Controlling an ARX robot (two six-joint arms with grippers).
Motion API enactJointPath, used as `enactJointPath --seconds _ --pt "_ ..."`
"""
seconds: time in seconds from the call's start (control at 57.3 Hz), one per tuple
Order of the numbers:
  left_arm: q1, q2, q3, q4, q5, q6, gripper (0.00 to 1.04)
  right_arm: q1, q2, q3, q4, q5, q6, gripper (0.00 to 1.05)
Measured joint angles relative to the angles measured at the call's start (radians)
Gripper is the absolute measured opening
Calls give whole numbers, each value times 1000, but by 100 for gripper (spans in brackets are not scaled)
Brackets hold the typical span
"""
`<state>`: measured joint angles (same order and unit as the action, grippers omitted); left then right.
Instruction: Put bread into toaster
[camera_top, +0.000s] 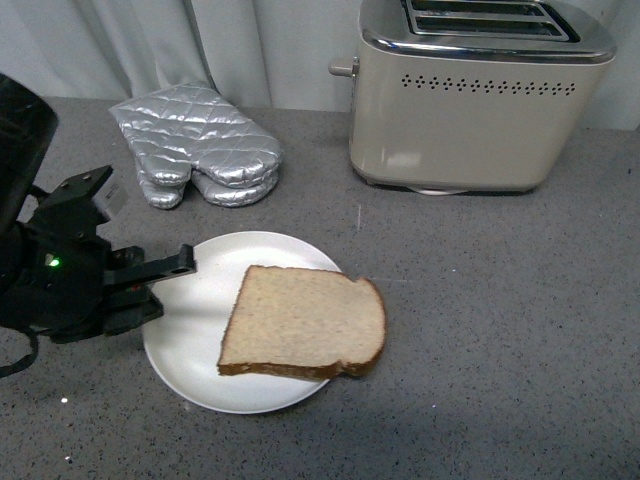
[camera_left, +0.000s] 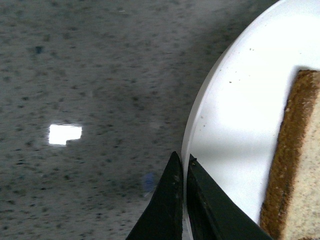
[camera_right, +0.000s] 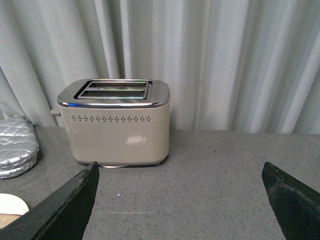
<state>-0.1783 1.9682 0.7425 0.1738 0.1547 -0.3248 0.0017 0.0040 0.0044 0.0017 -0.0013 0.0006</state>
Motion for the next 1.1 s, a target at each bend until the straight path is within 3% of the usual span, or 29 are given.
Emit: enactJointPath --seconds 0.453,0.785,1.099 --pt "-274 166 322 -45 -5 -269 3 0 0 0 0 0 0 95" --pt "-388 297 480 -53 22 -433 4 0 0 0 0 0 0 95" --pt "-375 249 401 39 -66 -455 50 0 0 0 0 0 0 95"
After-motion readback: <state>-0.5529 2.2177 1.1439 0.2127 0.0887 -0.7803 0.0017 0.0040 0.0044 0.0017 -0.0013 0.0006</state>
